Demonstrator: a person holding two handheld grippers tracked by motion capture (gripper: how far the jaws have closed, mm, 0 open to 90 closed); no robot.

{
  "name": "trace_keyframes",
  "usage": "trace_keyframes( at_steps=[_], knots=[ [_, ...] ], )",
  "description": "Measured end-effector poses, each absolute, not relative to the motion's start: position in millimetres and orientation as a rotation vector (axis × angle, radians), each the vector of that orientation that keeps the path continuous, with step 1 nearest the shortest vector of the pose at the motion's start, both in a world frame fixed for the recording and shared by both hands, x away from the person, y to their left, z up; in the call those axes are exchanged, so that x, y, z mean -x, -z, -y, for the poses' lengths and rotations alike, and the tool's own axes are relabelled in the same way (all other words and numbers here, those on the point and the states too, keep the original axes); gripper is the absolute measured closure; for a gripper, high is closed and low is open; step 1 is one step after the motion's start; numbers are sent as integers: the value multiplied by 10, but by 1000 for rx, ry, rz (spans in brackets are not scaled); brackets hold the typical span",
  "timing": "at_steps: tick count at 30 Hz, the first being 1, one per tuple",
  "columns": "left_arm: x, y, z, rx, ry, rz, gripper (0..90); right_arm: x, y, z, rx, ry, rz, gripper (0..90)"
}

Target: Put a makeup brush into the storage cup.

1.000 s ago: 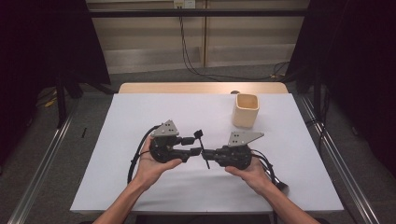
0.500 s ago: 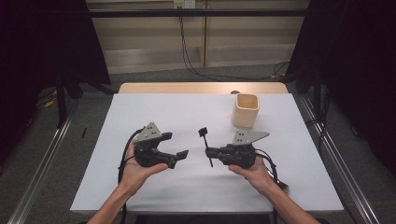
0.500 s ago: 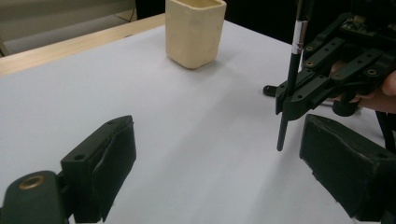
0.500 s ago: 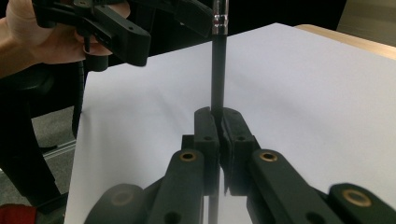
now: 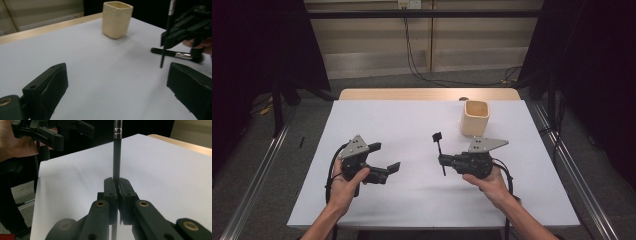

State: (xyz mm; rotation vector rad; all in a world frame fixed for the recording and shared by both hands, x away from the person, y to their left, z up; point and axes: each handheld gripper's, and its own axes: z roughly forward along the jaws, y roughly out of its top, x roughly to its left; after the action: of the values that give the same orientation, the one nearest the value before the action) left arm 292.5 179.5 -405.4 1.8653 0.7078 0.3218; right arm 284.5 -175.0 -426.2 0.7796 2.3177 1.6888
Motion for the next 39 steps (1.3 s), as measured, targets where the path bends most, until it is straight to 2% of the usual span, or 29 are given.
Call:
trace_keyframes(
  at_steps=[3,16,29,39],
  knots=[
    [-2919,4065,-1862,-1844,-342,-753,37,-2852,4243,1795,-793,-1681,-2311,864],
    [-2777,4114,-2157,-1820,-410,-760,31,-2925,4179,2046,-851,-1670,-2210,864],
    [-2673,4234,-2377,-1674,-518,-823,29,-3020,4043,2233,-888,-1664,-2114,864],
    [-2604,4391,-2477,-1651,-552,-845,28,-3125,3890,2366,-914,-1647,-2051,864]
  ],
)
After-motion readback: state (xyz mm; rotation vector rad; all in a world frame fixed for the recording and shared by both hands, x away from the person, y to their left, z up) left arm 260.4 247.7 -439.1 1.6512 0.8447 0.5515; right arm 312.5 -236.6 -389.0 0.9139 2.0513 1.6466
